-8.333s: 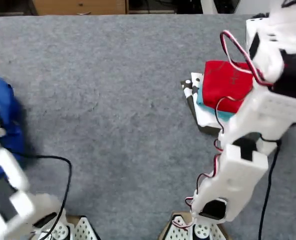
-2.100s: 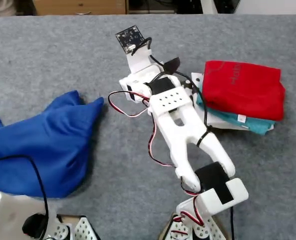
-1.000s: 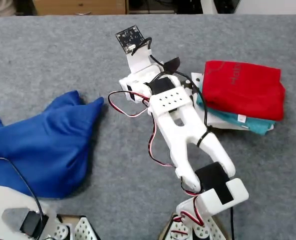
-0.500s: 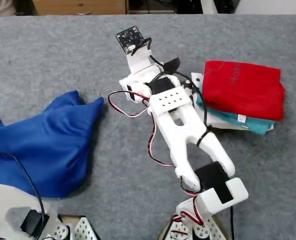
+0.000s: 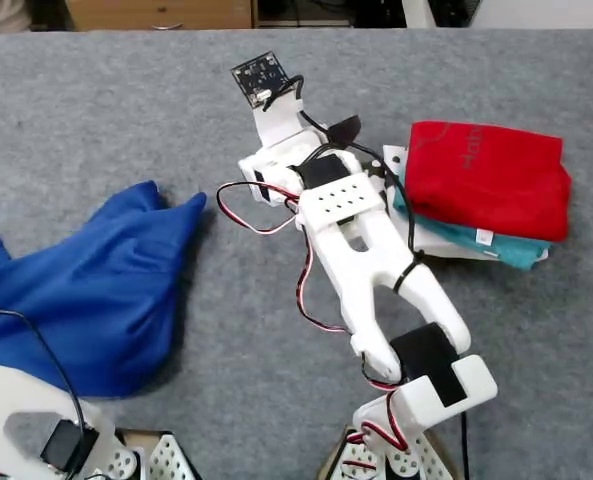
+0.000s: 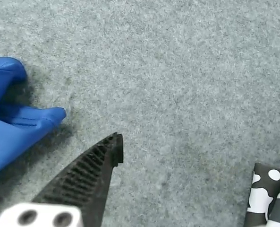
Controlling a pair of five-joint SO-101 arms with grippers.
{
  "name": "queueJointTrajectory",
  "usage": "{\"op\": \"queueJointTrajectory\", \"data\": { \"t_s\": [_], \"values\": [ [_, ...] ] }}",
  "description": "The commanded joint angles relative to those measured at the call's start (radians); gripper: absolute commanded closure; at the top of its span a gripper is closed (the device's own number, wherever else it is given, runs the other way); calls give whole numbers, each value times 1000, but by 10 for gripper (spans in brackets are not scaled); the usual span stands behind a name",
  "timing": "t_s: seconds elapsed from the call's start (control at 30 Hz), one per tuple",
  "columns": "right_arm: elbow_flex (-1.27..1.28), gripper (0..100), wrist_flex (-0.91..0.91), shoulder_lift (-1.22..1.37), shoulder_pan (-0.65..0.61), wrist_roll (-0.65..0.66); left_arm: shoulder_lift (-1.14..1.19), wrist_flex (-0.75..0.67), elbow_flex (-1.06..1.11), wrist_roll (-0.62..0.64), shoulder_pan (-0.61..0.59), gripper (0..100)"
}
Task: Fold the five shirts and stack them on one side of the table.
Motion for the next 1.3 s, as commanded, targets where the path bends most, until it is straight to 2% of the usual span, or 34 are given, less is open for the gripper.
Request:
{"op": "queueJointTrajectory", "data": {
  "t_s": [0.0, 0.13, 0.3, 0.37, 0.57, 0.73, 0.87, 1.07, 1.17, 1.27],
  "values": [
    [-54, 405, -6, -10, 19, 11, 4, 8, -87, -23, -12, 983],
    [-62, 405, -8, -12, 33, 11, -19, 11, -364, -80, -26, 982],
    [-79, 405, 0, -7, 45, 11, -110, 11, -829, -78, -104, 982],
    [-79, 405, 0, -7, 42, 11, -143, 3, -948, -78, -127, 982],
    [-77, 405, 0, -10, 41, 11, -417, -86, -913, -26, -175, 981],
    [-79, 405, 0, -10, 41, 11, -621, -224, -922, 40, -138, 981],
    [-79, 405, 0, -12, 41, 9, -799, -187, -911, 43, 71, 981],
    [-84, 405, -2, -13, 58, 11, -881, -20, -841, 40, 658, 981],
    [-107, 405, 2, -13, 93, 11, -831, -8, -557, 48, 864, 981],
    [-120, 405, 2, -13, 128, 11, -746, -32, -235, 69, 994, 981]
  ]
}}
